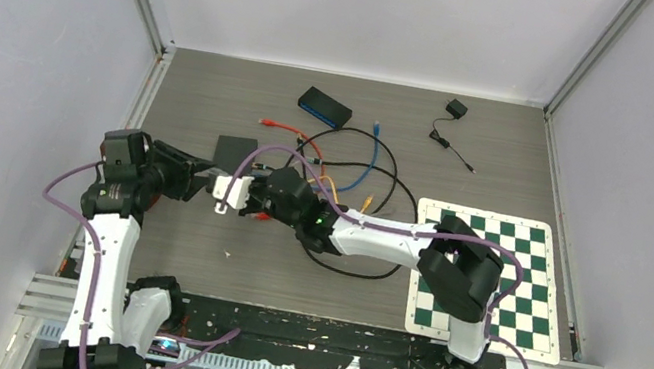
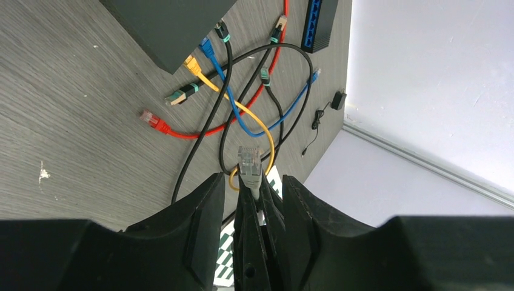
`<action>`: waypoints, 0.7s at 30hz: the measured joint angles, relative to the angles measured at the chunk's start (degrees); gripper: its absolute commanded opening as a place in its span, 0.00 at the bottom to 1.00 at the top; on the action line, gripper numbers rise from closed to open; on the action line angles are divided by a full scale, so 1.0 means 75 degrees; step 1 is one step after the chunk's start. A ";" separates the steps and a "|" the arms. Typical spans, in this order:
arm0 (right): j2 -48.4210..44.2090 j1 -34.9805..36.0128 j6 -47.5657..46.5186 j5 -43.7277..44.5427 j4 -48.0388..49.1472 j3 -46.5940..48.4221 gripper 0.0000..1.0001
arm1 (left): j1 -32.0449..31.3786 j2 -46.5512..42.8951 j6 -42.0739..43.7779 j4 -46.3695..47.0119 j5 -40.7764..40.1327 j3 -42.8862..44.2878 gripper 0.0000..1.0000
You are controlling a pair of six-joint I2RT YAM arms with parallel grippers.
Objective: Insert the plug into the switch port
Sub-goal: Pick up the connector from the center of the board.
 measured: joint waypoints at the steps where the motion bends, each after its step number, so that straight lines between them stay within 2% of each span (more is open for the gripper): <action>1: -0.0026 -0.0009 0.0035 -0.0020 -0.0003 -0.0047 0.05 | 0.0006 0.0000 0.0000 -0.0012 -0.0020 0.0000 0.40; 14: -0.0195 -0.0096 0.0265 -0.0382 0.0058 -0.0216 0.05 | 0.0041 0.0143 -0.0003 -0.0009 -0.0210 -0.0006 0.39; 17: -0.0195 -0.0096 0.0286 -0.0437 0.0058 -0.0216 0.05 | 0.0041 0.0157 -0.0003 -0.0003 -0.0219 -0.0015 0.34; 21: -0.0195 -0.0096 0.0309 -0.0507 0.0058 -0.0219 0.05 | 0.0041 0.0184 -0.0009 0.0023 -0.0265 -0.0038 0.23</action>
